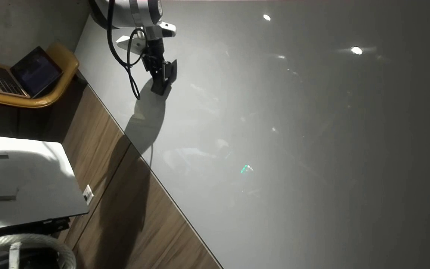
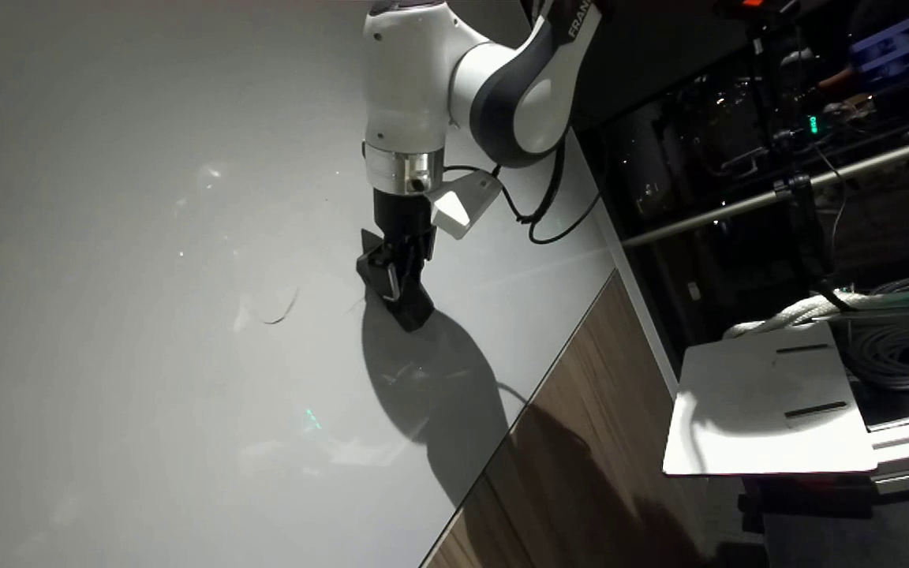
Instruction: Use the eraser to wipe the writings on the whiteboard
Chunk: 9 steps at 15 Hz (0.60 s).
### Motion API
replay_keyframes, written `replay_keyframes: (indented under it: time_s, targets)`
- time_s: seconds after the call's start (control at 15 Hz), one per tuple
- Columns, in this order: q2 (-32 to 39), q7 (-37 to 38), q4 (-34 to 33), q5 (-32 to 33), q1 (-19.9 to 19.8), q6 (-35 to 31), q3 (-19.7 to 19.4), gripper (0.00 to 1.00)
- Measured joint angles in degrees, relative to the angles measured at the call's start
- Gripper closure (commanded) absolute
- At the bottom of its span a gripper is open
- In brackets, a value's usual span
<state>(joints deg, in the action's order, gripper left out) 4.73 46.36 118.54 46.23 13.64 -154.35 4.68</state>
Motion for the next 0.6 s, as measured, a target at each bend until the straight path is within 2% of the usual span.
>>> replay_keyframes:
  time_s: [0.6]
  targets:
    - [11.91, 0.75, -18.21, -0.70, 9.62, 13.32, 5.60, 0.70]
